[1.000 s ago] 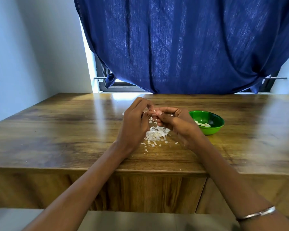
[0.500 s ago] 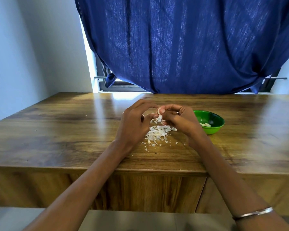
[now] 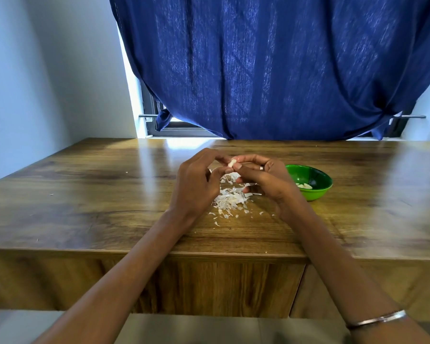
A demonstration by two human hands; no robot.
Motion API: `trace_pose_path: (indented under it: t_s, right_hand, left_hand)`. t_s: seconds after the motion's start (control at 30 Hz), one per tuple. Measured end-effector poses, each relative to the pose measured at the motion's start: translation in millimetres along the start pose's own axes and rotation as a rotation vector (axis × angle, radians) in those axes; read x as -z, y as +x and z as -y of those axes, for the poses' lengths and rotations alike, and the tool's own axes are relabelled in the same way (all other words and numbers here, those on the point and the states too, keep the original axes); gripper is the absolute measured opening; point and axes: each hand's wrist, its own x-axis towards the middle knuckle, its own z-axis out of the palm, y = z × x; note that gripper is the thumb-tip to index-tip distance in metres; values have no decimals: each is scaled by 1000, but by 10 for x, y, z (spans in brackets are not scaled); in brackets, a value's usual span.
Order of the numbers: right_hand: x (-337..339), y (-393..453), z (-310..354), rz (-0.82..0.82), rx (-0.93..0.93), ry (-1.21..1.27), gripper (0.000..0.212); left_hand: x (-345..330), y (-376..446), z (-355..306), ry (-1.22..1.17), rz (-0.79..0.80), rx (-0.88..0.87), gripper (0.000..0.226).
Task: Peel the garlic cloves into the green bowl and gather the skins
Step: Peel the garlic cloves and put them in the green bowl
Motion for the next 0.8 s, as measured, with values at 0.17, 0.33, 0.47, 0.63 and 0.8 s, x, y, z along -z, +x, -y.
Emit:
trace_pose_path:
  t_s: [0.17, 0.33, 0.47, 0.63, 0.8]
  right_hand:
    - [-2, 1, -26, -6, 63, -89, 19]
    - [-11, -5, -41, -32, 120, -130, 19]
    - [-18, -1, -47, -38, 153, -142, 12]
    - [-16, 15, -73, -95, 225, -156, 4]
    - [-31, 71, -128, -76, 231, -255, 7]
  left_hand:
    - [3, 5, 1, -41, -45, 50, 12]
    - [-2, 3, 7, -33, -39, 40, 12]
    - [2, 3, 1, -27, -31, 39, 10]
    - [8, -9, -35, -8, 6, -9, 8]
    - [13, -2, -22, 21, -7, -9, 10]
